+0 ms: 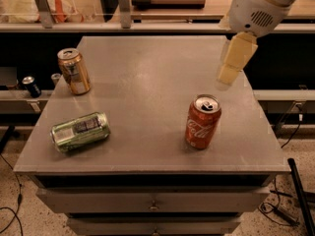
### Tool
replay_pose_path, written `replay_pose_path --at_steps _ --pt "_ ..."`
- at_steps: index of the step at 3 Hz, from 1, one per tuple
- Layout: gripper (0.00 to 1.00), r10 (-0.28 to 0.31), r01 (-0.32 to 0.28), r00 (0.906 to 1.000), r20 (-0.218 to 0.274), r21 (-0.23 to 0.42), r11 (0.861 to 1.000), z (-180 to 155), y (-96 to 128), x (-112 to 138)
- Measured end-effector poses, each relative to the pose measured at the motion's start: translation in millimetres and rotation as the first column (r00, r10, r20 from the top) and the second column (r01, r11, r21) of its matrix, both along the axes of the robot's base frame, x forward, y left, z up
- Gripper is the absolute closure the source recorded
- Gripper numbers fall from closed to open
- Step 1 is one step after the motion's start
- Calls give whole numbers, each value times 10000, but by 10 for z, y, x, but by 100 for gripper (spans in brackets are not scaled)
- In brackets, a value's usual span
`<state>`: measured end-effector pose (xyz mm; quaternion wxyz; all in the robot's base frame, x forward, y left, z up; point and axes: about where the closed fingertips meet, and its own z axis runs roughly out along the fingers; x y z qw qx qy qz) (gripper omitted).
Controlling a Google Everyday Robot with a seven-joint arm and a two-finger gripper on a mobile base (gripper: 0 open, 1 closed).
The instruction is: Knock orange can over
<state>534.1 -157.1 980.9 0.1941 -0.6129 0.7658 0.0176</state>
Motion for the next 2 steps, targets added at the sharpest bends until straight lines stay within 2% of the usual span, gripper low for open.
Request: replay_pose_path --at_steps 2 --pt "0 -2 1 10000 48 208 9998 -7 47 44"
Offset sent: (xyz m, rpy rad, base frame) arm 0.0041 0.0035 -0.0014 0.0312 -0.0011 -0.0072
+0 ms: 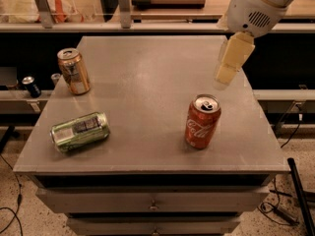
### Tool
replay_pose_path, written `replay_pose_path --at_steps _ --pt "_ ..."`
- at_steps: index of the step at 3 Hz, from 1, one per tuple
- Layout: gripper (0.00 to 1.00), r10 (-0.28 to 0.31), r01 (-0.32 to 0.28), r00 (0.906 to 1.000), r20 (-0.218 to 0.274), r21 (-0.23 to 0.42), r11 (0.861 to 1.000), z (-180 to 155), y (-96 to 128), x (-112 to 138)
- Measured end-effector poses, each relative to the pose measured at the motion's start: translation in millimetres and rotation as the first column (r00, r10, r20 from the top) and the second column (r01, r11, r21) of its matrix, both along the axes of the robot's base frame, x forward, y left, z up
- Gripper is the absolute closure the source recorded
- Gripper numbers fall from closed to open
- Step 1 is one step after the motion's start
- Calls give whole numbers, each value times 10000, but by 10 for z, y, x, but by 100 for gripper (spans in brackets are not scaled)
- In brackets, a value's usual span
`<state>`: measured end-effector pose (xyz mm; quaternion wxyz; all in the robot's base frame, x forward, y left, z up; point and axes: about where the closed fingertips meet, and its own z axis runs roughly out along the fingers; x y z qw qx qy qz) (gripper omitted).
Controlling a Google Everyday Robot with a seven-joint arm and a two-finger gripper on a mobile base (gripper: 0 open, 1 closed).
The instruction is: Knock orange can over
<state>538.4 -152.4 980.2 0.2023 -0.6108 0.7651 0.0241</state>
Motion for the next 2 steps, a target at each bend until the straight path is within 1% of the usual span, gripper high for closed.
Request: replay_pose_path --at_steps 1,2 --pt "0 -233 216 9994 245 707 9973 -25 82 135" --pt "0 -112 39 9991 410 1734 9848 -61 307 347"
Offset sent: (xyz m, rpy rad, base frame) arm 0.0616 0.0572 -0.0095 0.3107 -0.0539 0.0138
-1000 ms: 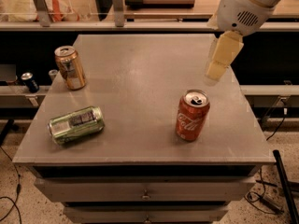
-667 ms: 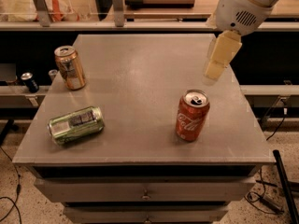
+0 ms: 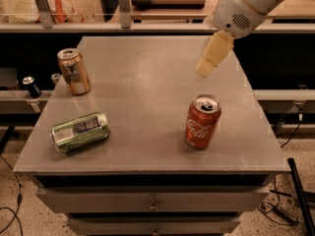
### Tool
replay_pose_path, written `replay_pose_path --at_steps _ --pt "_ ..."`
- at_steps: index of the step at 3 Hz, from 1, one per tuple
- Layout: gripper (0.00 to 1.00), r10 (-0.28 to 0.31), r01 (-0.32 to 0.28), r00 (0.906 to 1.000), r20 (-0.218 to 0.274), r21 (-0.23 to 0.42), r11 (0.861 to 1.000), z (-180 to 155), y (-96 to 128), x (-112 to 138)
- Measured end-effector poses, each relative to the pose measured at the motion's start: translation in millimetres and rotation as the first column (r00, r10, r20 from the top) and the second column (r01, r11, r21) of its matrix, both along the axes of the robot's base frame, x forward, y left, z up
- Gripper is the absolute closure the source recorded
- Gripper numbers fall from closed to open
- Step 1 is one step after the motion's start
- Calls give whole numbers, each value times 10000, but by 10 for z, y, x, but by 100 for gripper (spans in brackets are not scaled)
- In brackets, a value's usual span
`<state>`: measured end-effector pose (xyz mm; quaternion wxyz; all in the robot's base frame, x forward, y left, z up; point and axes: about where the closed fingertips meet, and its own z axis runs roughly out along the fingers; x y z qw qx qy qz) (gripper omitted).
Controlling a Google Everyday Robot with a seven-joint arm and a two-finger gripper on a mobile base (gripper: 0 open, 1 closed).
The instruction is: Knock orange can over
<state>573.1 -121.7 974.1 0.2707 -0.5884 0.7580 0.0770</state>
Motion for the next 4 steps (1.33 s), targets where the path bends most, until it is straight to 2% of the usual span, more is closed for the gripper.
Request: replay_pose_path --at_steps 1,2,3,4 --pt "0 327 -326 9995 11 1074 9937 -36 254 152" --pt "0 816 -804 9967 -18 1504 9853 -66 623 194" --pt "0 1518 -1485 9884 -27 1906 9704 -175 1233 234" --pt "0 1519 -1486 9884 -27 1906 9704 -176 1234 234"
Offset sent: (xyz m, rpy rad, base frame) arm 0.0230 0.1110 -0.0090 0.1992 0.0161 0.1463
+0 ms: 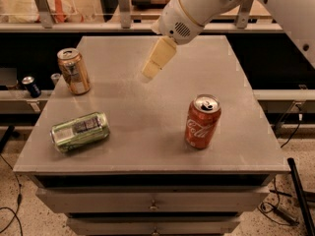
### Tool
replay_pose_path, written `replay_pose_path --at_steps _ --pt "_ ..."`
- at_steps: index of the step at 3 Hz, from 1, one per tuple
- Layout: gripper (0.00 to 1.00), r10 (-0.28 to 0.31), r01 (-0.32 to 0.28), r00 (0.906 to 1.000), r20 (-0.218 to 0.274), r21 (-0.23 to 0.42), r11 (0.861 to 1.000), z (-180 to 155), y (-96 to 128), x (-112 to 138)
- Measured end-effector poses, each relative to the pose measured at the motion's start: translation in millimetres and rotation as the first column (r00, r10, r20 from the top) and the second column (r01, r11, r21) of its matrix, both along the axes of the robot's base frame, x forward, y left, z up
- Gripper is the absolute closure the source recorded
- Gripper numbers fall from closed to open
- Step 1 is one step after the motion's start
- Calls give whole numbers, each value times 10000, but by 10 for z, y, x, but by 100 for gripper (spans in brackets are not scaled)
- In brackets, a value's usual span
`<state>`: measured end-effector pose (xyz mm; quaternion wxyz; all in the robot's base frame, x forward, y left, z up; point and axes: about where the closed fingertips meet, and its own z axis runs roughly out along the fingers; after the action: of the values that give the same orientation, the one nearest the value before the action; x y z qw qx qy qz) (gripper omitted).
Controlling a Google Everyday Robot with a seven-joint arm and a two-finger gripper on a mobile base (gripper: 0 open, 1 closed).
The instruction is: Knock orange can over
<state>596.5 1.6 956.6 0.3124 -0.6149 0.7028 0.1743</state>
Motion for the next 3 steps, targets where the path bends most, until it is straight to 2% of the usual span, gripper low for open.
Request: replay_pose_path --at_steps 1,2,3 --pt "0 -277 276 9996 14 392 9989 -67 131 109" --pt "0 -651 664 9977 -168 928 9935 -177 391 283" --pt "0 -739 776 9967 -349 1216 9895 -287 652 402"
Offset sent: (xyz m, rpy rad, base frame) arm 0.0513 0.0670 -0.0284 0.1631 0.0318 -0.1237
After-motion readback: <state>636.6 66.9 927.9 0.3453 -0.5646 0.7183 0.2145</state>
